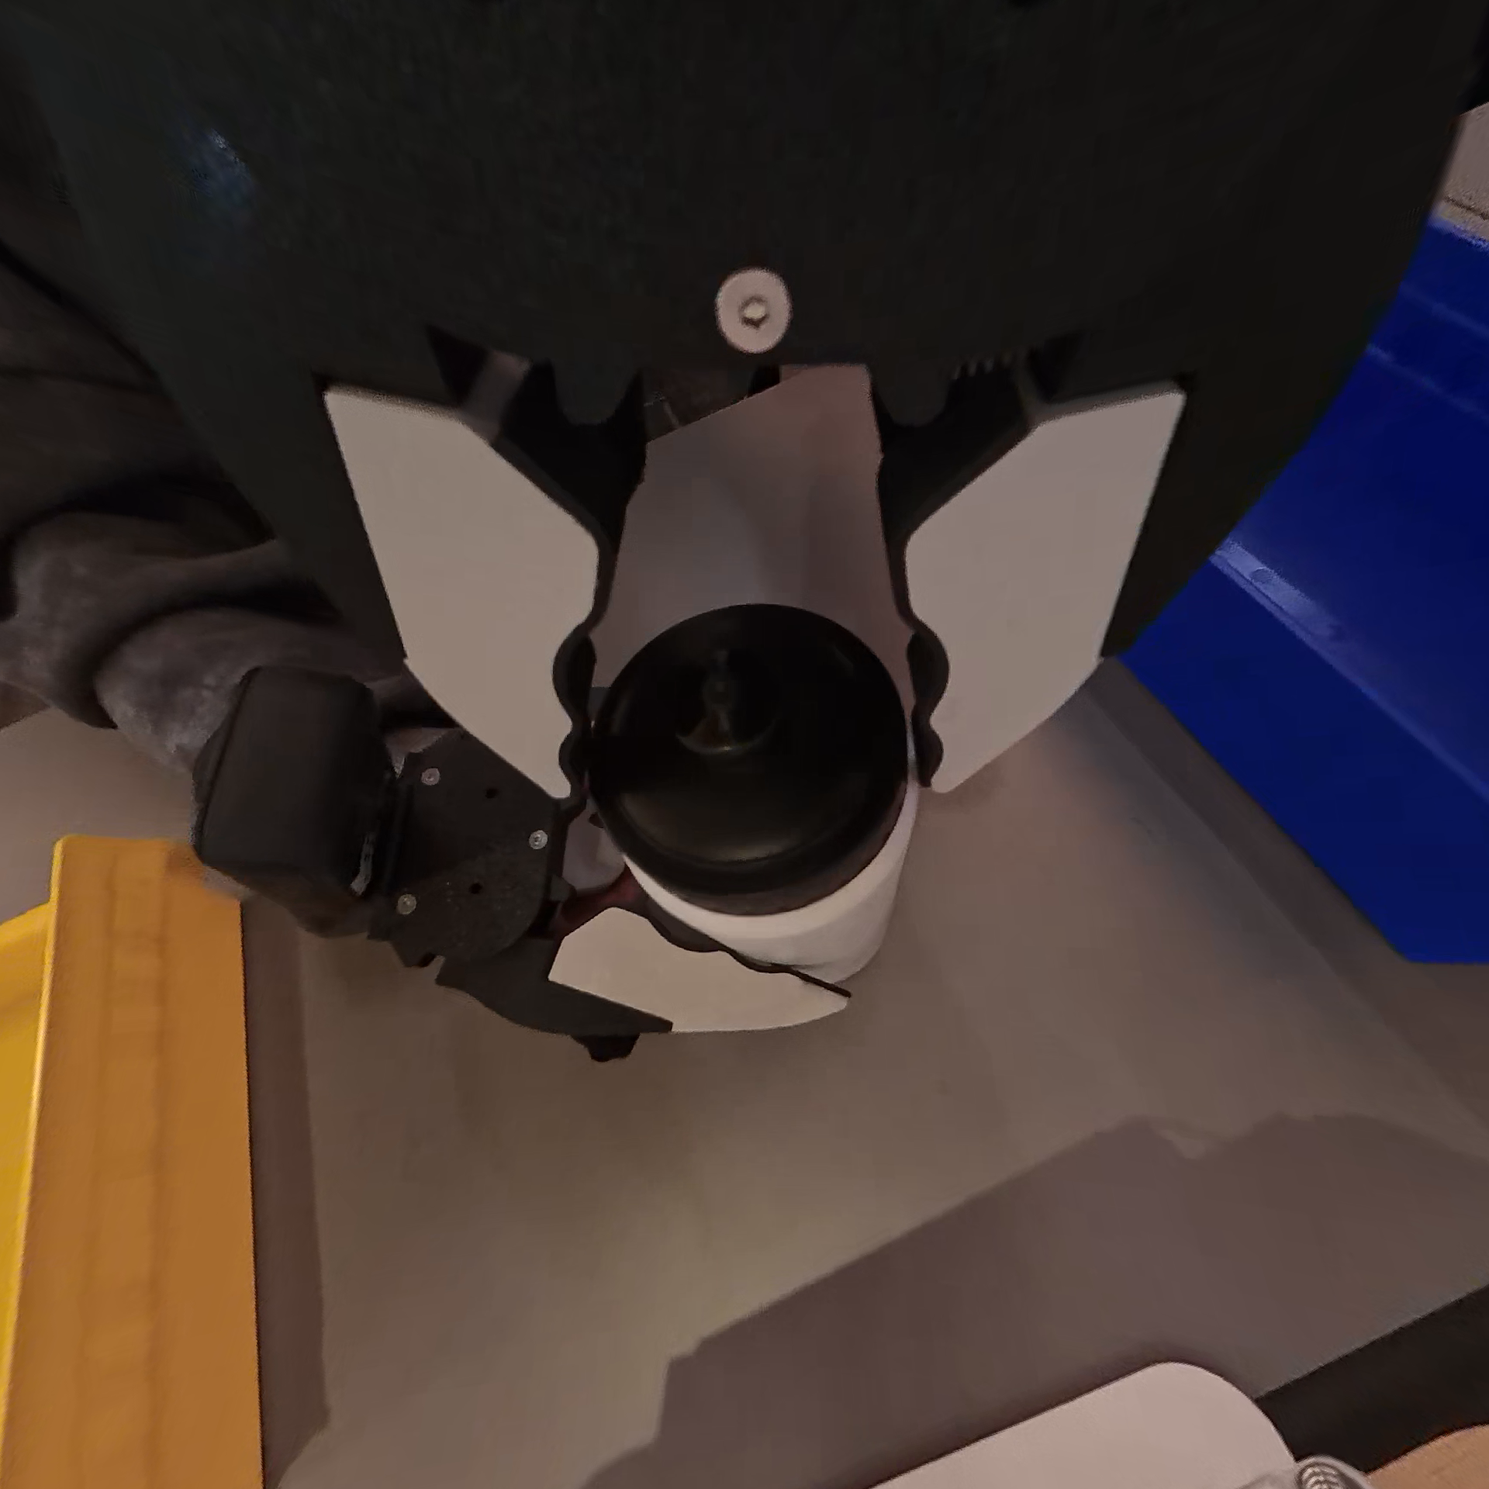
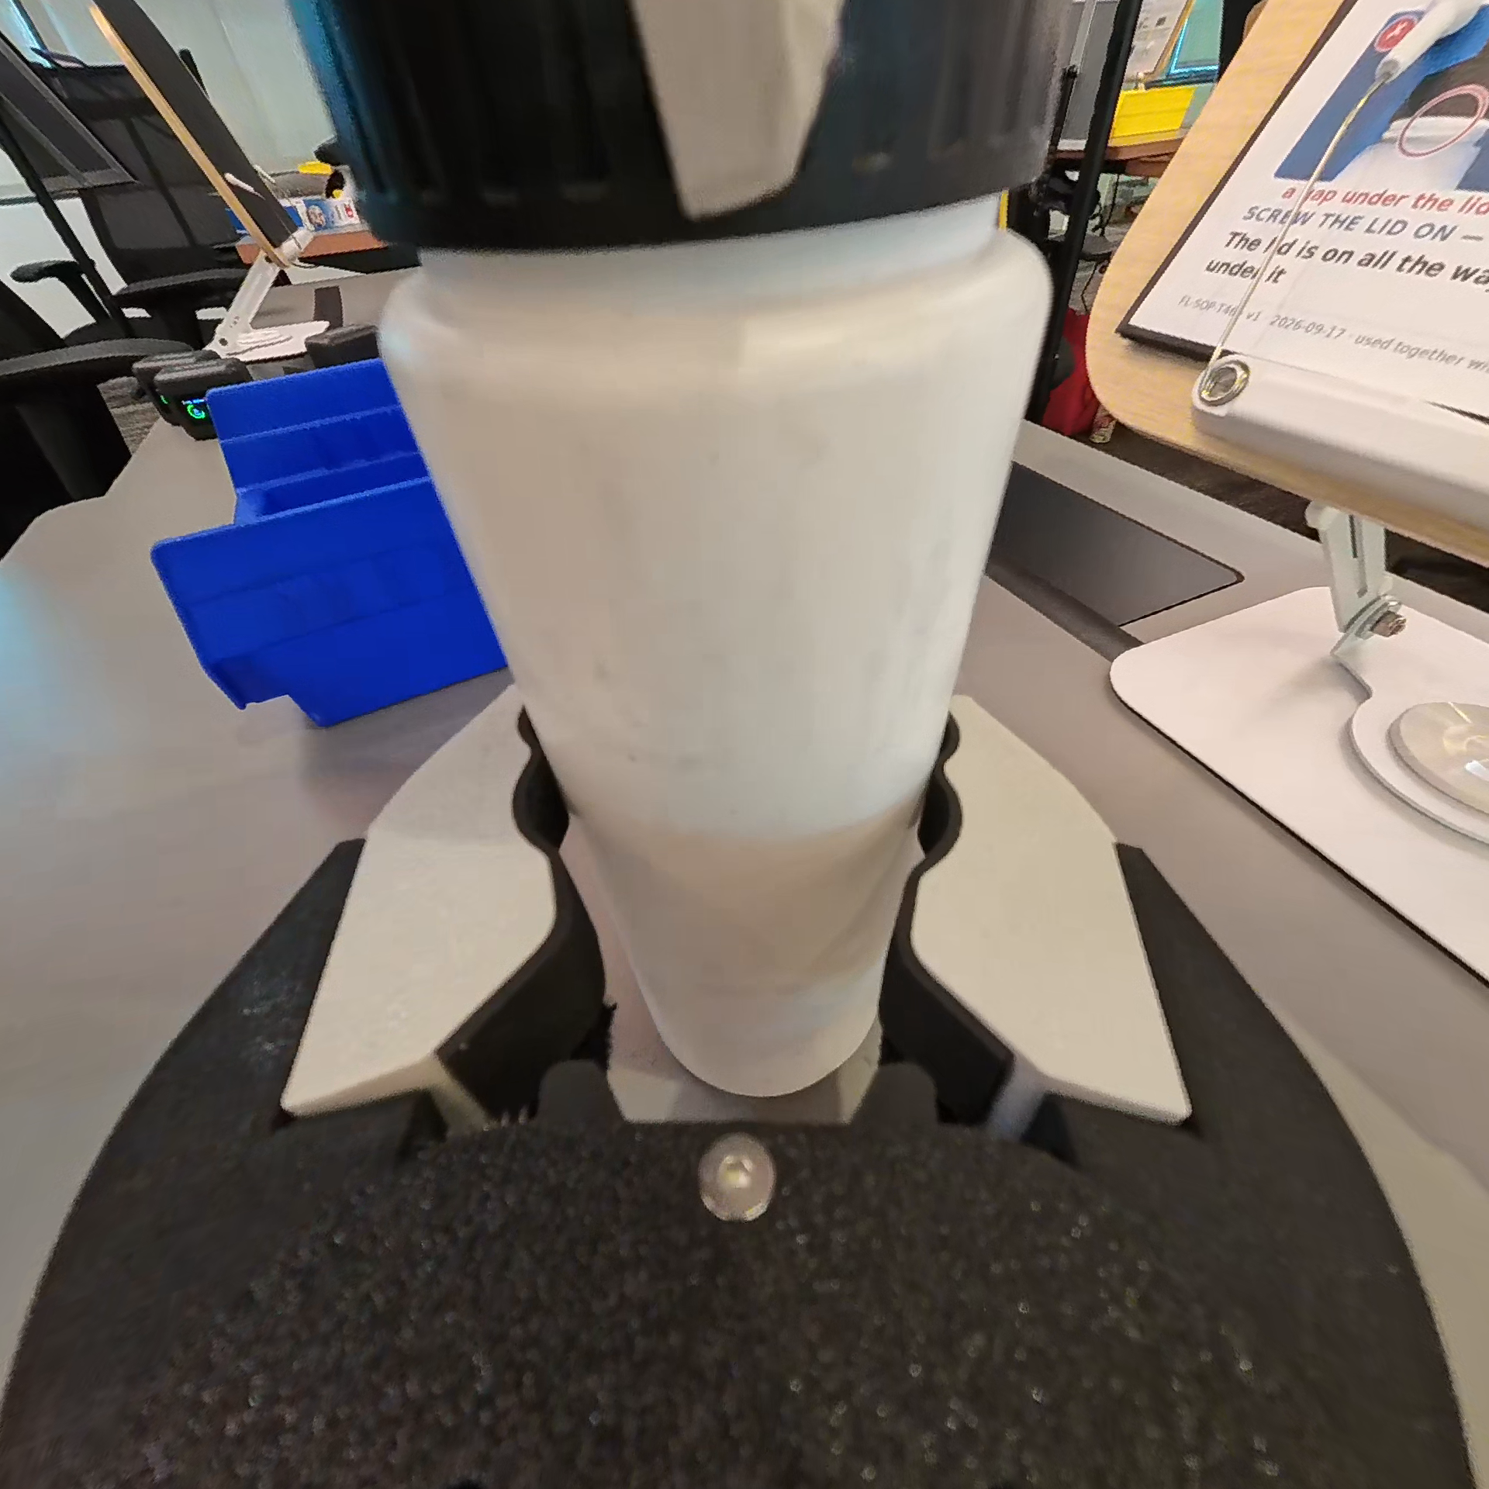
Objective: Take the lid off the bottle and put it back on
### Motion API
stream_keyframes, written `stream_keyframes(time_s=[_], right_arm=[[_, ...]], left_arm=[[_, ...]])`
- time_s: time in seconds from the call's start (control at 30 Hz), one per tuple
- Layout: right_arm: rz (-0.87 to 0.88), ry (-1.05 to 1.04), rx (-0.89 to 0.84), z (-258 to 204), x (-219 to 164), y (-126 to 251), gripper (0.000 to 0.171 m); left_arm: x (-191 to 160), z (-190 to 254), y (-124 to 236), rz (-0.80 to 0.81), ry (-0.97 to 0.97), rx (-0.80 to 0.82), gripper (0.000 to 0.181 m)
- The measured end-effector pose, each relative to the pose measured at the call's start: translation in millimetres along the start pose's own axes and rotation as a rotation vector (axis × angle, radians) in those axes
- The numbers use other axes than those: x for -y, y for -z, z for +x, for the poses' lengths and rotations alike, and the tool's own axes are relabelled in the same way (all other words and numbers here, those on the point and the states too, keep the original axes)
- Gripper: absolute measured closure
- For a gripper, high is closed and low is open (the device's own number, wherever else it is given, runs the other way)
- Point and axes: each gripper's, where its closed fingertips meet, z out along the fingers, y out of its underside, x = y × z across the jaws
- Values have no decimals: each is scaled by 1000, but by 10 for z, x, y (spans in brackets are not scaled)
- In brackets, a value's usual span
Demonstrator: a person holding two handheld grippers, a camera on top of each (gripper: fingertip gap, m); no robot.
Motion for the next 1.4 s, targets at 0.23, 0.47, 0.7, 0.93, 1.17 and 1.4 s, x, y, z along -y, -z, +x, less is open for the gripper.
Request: stream_keyframes(time_s=[0.23,0.47,0.7,0.93,1.17,1.4], right_arm=[[-12,37,-31,5,-21,-14,84],[-16,64,1,-42,-27,-6,84],[-19,54,25,-48,-28,-16,85],[-15,22,28,-17,-21,-25,84],[-10,24,17,-17,-19,-34,84],[-8,29,2,-21,-19,-35,84]], left_arm=[[-116,-43,25,-191,-360,-13,106],[-190,-98,47,-321,-867,24,106],[-138,-152,40,-364,-1307,2,106],[-99,-147,-18,-380,-1239,-9,103],[-72,53,82,-163,-887,-18,85],[43,221,408,41,-199,-45,79]])
